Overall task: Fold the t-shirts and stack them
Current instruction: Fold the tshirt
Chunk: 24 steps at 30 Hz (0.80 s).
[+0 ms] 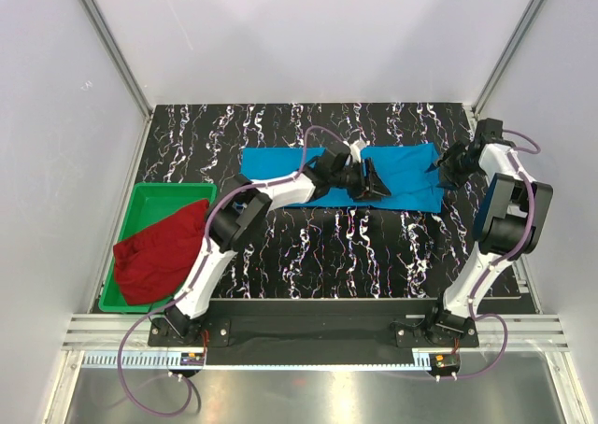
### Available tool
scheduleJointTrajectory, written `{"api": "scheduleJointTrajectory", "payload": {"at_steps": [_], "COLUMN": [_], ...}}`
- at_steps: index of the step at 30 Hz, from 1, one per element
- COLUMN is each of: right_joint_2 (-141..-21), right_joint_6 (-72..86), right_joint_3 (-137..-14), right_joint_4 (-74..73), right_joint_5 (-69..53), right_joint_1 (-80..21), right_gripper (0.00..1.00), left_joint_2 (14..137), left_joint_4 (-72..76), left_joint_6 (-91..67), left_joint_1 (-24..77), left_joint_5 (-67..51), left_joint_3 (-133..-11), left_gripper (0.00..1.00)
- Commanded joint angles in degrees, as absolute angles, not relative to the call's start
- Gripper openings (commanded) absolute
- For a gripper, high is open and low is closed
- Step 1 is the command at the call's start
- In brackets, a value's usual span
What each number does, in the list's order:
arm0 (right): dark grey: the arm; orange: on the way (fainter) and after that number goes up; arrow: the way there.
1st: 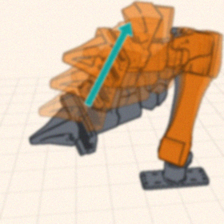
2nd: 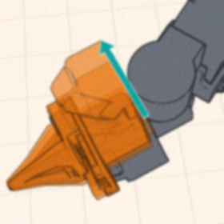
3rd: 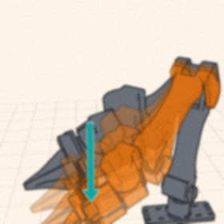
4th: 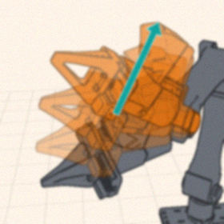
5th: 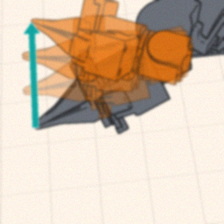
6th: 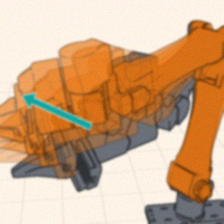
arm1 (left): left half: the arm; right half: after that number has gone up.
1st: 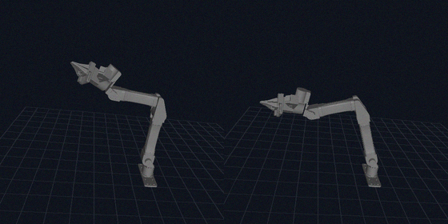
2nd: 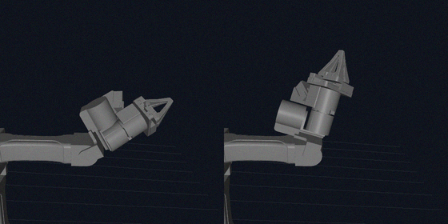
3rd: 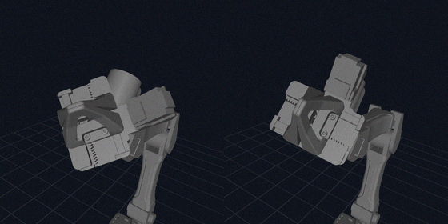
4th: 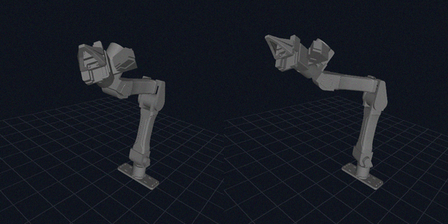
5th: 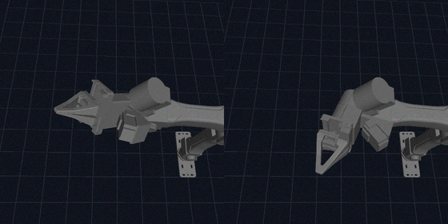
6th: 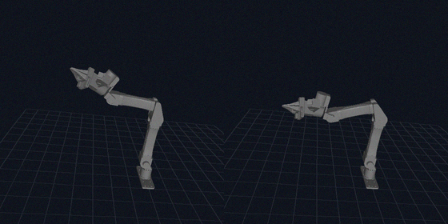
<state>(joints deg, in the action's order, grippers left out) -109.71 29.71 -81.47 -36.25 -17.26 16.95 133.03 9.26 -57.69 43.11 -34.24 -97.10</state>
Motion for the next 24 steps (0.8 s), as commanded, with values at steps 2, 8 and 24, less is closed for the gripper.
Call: {"api": "scheduleJointTrajectory", "payload": {"at_steps": [2, 8, 24], "right_joint_2": [-111.6, -112.9, -114.3], "right_joint_6": [28.1, 27.9, 28.1], "right_joint_3": [-83.4, -84.8, -85.3], "right_joint_4": [-36.0, -36.1, -35.7], "right_joint_5": [-19.3, -19.9, -21.2], "right_joint_1": [17.7, 17.9, 18.5], "right_gripper": [0.62, 0.63, 0.62], "left_joint_2": [134.7, 137.0, 138.5], "left_joint_4": [14.6, 11.7, 3.1], "left_joint_6": [-62.7, -63.9, -62.4], "left_joint_1": [44.1, 44.6, 45.0], "left_joint_5": [-30.0, -25.8, -20.4], "left_joint_3": [-99.4, -101.7, -106.0], "left_gripper": [0.51, 0.51, 0.49]}}
